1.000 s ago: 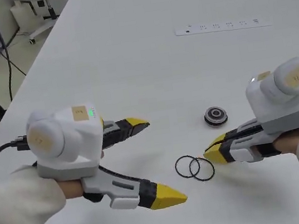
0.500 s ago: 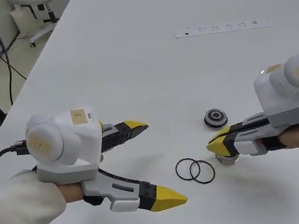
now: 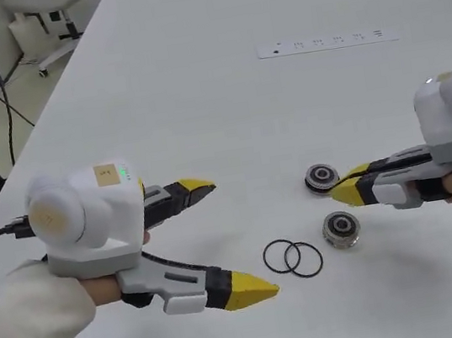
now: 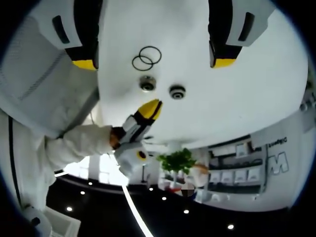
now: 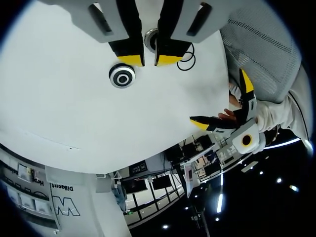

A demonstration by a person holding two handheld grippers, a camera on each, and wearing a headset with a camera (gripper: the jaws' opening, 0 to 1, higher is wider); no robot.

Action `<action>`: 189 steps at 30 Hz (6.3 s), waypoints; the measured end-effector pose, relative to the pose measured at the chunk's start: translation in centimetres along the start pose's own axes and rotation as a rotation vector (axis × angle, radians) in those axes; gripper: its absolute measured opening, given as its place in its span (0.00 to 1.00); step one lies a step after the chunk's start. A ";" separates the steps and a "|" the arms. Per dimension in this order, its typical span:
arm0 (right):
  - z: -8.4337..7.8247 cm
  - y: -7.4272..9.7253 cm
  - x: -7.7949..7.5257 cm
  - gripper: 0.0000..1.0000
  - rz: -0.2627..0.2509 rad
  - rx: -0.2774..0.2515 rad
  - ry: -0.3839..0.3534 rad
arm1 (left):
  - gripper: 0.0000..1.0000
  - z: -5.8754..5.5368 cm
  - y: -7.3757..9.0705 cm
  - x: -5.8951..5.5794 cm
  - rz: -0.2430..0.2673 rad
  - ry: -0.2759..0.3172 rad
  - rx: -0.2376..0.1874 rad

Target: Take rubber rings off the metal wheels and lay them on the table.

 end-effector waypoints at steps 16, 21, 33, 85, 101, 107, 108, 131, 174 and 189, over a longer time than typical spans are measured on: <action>0.4 1.9 -2.6 0.08 -0.086 -0.071 -0.065 | 0.94 4.3 -0.5 0.6 -0.009 -0.052 -0.085; 0.3 2.2 -3.1 0.08 -0.096 -0.085 -0.085 | 0.93 5.9 -1.0 1.2 -0.023 -0.067 -0.090; 0.2 2.8 -4.1 0.09 -0.123 -0.108 -0.111 | 0.91 8.6 -3.6 3.2 -0.041 -0.114 -0.123; -2.4 -0.9 -5.0 0.18 -0.029 -0.087 -0.167 | 0.34 0.4 -15.2 6.7 -0.216 -0.073 0.046; -2.4 -1.6 -4.6 0.21 -0.022 -0.079 -0.120 | 0.16 -0.7 -15.1 6.5 -0.193 -0.081 0.070; -2.4 -1.6 -4.5 0.22 -0.020 -0.079 -0.093 | 0.15 -0.6 -14.9 6.1 -0.175 -0.068 0.063; -2.4 -1.6 -4.5 0.22 -0.019 -0.079 -0.087 | 0.14 -0.6 -14.9 6.1 -0.169 -0.057 0.060; -2.9 -1.7 -3.5 0.12 0.070 -0.009 0.027 | 0.14 -0.7 -14.4 4.5 -0.186 -0.082 0.111; -3.0 -1.9 -3.1 0.16 0.099 -0.019 0.199 | 0.13 -1.1 -14.2 4.5 -0.174 -0.095 0.127; -3.1 -1.6 -3.2 0.00 0.066 0.009 0.202 | 0.13 -1.1 -13.9 4.1 -0.156 -0.090 0.113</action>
Point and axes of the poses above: the centre of the closed fingertips' face, and the gripper's own axes: y roughly backward along the fingers, x roughly to its left, z roughly out of its top, the point moved 8 cm from there along y, roughly backward along the fingers, and after that the axes turned 11 degrees about -x, right-handed, at the moved point
